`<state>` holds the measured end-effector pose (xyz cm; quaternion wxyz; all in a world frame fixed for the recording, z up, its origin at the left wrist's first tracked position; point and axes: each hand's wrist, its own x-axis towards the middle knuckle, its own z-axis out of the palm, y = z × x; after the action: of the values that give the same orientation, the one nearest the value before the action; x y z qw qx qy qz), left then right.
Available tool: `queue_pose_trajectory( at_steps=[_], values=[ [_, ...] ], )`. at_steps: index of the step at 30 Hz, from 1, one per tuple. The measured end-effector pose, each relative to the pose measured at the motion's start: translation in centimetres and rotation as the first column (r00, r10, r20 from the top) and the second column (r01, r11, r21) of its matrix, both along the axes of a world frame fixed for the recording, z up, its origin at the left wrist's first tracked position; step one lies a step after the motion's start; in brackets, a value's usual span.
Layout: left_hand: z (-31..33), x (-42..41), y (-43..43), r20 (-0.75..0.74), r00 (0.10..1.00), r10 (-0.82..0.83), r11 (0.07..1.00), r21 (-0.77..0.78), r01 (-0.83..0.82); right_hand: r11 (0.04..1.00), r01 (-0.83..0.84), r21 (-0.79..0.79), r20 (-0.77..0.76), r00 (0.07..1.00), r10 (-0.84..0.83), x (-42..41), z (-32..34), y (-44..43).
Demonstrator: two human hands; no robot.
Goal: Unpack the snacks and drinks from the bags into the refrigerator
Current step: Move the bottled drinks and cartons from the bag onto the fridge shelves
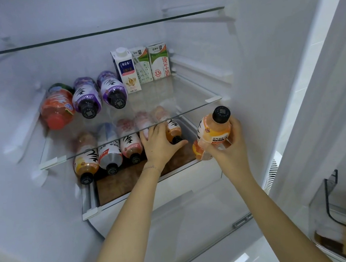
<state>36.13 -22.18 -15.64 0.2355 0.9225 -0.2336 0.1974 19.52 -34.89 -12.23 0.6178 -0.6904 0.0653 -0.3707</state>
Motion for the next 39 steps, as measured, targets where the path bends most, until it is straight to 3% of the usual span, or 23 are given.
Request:
queue_pose_trajectory(
  at_steps=[13,21,30,32,33,36,39],
  values=[
    [0.9,0.2,1.3,-0.155,0.978,-0.138,0.990,-0.050,0.131,0.999,0.020,-0.034,0.037,0.999,-0.019,3.4,-1.0,0.1],
    [0.6,0.2,1.4,-0.078,0.991,-0.104,0.994,-0.019,0.103,0.978,0.150,-0.148,-0.055,0.986,-0.160,5.3,-2.8,-0.3],
    [0.4,0.4,0.9,-0.098,0.994,-0.044,0.996,0.069,0.051,0.991,0.068,-0.113,-0.159,0.984,-0.085,6.3,-5.3,-0.2],
    [1.0,0.3,1.1,-0.133,0.986,-0.099,0.993,0.055,0.108,0.991,0.045,-0.127,-0.192,0.979,-0.069,6.6,-5.4,-0.2],
    [1.5,0.2,1.2,-0.174,0.968,-0.182,0.983,-0.024,0.180,0.992,0.037,-0.123,-0.203,0.977,-0.061,6.7,-5.4,-0.2],
    [3.4,-0.8,1.2,-0.227,0.828,-0.513,0.819,-0.418,0.393,0.993,0.033,-0.116,-0.201,0.978,-0.056,6.9,-5.5,-0.4],
    [4.8,-2.3,0.1,-0.250,0.758,-0.602,0.782,-0.377,0.496,0.995,0.021,-0.099,-0.188,0.981,-0.040,6.9,-5.2,-0.4]
  ],
)
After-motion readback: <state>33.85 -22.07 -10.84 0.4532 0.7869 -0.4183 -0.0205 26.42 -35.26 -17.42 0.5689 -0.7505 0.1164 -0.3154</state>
